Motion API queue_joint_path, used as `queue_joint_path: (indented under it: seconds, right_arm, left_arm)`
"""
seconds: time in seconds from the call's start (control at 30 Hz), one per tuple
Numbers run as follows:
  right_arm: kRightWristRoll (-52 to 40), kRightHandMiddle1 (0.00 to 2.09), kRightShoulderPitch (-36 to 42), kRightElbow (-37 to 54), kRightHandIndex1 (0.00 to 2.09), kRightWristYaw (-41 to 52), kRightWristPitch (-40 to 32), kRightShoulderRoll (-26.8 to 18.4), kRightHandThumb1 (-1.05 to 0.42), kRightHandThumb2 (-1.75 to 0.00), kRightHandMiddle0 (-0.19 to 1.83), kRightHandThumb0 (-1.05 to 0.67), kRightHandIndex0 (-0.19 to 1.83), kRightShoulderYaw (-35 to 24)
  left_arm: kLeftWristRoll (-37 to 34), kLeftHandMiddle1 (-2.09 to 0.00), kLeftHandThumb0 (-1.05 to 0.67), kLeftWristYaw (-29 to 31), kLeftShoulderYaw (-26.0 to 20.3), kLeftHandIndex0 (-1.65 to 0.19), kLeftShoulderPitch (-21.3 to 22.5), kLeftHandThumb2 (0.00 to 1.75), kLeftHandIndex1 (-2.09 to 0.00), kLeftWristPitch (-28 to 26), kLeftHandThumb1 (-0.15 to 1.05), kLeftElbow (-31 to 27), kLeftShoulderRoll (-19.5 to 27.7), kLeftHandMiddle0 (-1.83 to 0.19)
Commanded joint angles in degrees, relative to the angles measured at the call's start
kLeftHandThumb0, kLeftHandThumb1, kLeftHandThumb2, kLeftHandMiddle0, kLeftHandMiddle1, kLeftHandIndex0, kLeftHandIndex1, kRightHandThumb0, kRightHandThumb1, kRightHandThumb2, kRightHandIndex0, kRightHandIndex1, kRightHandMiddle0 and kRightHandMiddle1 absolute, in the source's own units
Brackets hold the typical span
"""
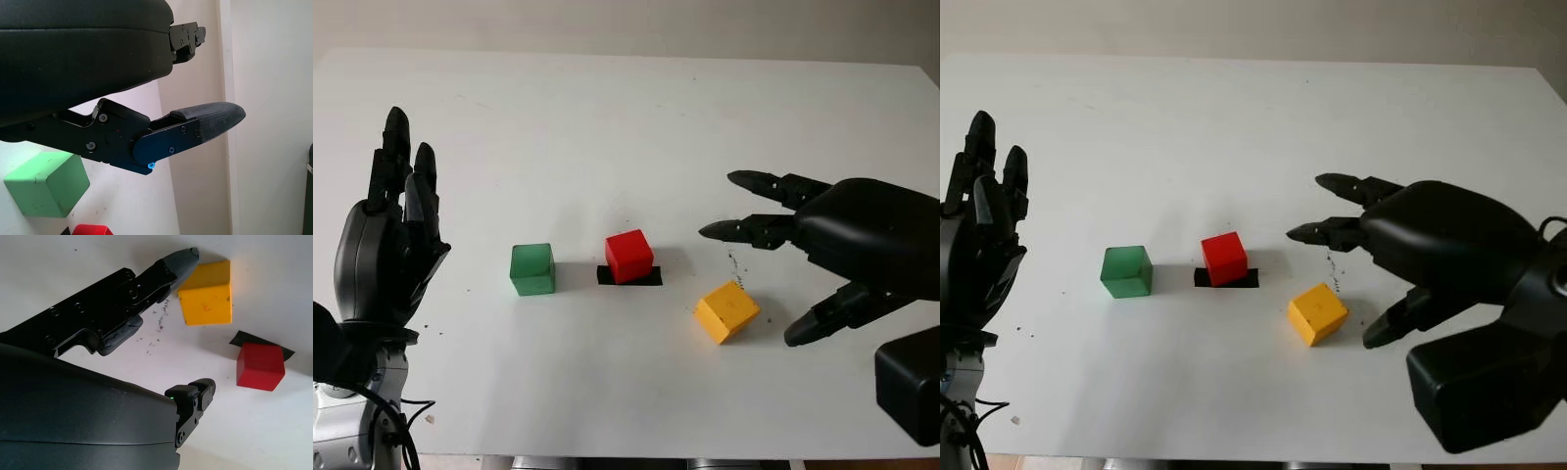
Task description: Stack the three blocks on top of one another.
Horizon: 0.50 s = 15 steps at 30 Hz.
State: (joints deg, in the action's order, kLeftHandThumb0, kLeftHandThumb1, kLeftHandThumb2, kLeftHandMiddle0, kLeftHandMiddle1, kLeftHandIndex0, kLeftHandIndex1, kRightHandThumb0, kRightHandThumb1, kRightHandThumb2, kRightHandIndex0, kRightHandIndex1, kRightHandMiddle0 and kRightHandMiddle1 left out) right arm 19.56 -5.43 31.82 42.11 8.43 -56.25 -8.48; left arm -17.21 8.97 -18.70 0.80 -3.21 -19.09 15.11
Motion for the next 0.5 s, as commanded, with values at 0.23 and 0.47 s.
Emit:
queue_joint_path:
  seconds: [0.23,0.47]
  right_arm:
    - [5.2,0.05,2.7,-3.9,0.05,-5.4,3.9,4.3,-0.76,-0.06,0.41,-0.68,-0.01,4.0]
    - [7.3,0.06,2.8,-7.7,0.06,-9.5,6.0,6.9,-0.76,-0.06,0.44,-0.59,0.01,5.2]
  left_arm:
    - [-0.4,-0.05,-0.73,0.5,0.6,0.16,-0.7,0.71,-0.05,-0.9,1.05,-1.3,-0.6,0.15]
    - [-0.3,-0.05,-0.75,0.5,0.8,0.16,-1.8,0.70,-0.05,-2.5,1.05,-2.5,-0.5,0.15]
